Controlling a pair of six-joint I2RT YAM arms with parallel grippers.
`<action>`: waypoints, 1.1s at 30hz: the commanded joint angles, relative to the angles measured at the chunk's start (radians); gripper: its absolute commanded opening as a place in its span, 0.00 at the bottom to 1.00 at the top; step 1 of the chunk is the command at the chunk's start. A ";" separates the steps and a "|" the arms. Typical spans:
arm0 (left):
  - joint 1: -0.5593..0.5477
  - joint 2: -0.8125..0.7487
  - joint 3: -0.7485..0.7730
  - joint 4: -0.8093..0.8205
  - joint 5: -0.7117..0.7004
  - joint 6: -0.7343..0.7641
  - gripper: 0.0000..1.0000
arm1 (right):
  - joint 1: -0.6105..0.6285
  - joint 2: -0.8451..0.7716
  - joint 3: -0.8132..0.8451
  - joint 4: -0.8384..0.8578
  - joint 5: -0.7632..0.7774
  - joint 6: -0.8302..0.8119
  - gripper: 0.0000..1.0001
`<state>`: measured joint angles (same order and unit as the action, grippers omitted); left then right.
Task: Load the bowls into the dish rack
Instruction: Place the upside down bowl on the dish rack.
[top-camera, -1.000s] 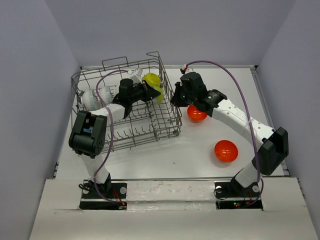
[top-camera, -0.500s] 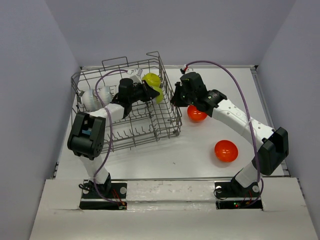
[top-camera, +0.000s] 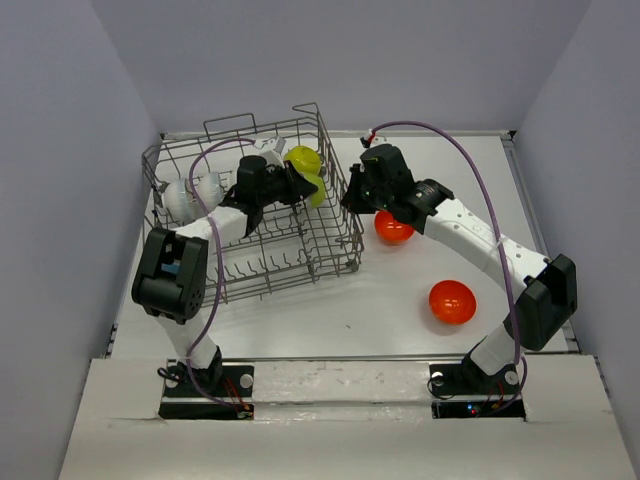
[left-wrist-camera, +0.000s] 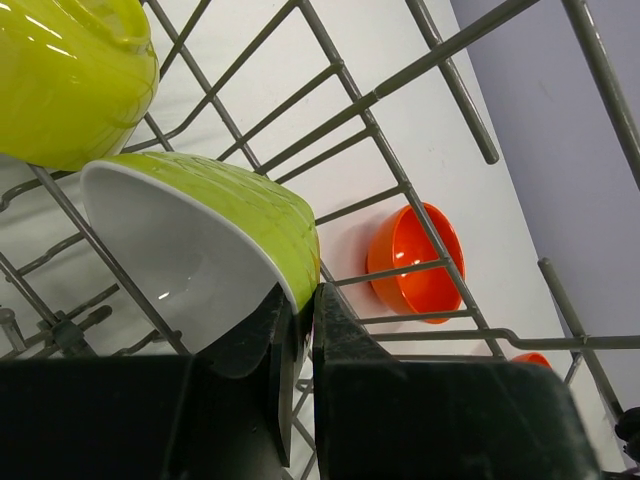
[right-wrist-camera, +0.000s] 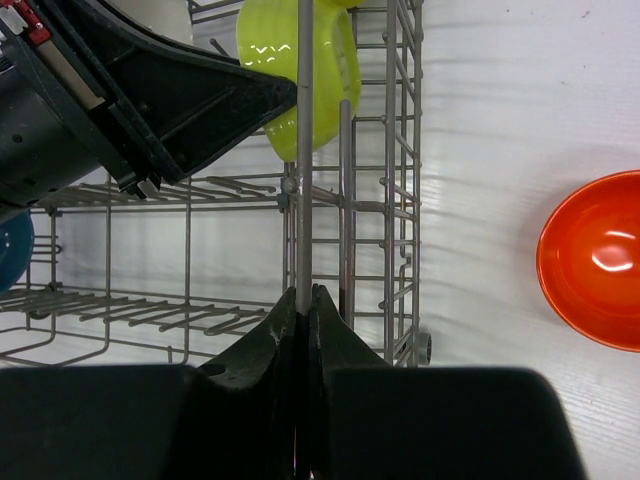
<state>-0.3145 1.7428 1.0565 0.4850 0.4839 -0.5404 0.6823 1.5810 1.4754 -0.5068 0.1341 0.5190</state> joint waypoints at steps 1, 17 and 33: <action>0.043 -0.016 0.040 -0.176 -0.173 0.134 0.16 | 0.005 -0.006 -0.007 0.016 0.033 -0.024 0.01; 0.043 -0.048 0.037 -0.253 -0.269 0.174 0.19 | 0.005 0.008 0.000 0.013 0.032 -0.024 0.01; 0.045 -0.029 0.014 -0.287 -0.332 0.212 0.26 | 0.005 0.020 0.006 0.008 0.025 -0.025 0.01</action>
<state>-0.3149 1.7065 1.0931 0.3149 0.3420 -0.4217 0.6827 1.5848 1.4754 -0.4995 0.1314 0.5201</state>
